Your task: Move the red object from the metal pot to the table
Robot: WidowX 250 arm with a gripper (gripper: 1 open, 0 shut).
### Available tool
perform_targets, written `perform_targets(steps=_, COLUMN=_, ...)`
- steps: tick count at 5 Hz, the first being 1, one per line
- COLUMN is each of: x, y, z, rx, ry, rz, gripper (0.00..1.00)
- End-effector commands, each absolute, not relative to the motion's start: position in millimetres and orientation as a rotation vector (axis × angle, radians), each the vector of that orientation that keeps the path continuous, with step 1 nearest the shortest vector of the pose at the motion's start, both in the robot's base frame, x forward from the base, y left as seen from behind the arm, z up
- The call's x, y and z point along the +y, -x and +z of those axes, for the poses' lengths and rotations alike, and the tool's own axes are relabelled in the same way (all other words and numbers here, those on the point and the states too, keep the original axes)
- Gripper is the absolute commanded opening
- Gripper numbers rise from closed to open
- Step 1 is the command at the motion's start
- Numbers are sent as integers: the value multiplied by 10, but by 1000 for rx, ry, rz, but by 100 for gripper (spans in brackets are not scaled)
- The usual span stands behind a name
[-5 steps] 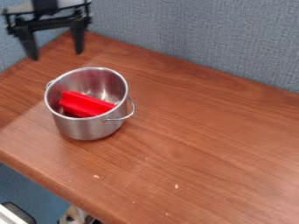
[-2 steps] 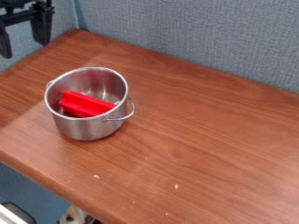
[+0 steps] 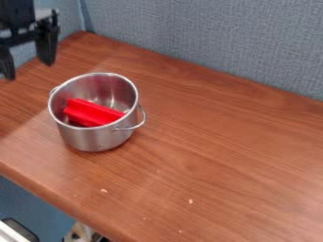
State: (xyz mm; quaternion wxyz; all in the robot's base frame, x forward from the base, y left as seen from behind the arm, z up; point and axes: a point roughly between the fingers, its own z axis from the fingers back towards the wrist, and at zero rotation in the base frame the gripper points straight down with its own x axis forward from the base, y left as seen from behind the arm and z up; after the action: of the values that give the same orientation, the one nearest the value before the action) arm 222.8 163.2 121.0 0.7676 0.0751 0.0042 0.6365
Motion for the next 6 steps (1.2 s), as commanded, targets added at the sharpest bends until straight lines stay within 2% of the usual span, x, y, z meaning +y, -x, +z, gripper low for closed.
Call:
perform_targets(steps=1, x=1656, y=-2229, z=1299, rx=7, ry=-191, rz=1365, gripper=100)
perform_targets(steps=2, x=1639, y=-2242, z=1335, rx=17, ry=-199, rz=1345, gripper=100)
perform_targets(steps=4, x=1737, y=-2219, z=1290, rx=61, ry=-198, rz=1423, gripper=100)
perform_targets(steps=6, x=1509, y=-2040, z=1164, rx=120, ry=-191, rz=1569, gripper=100)
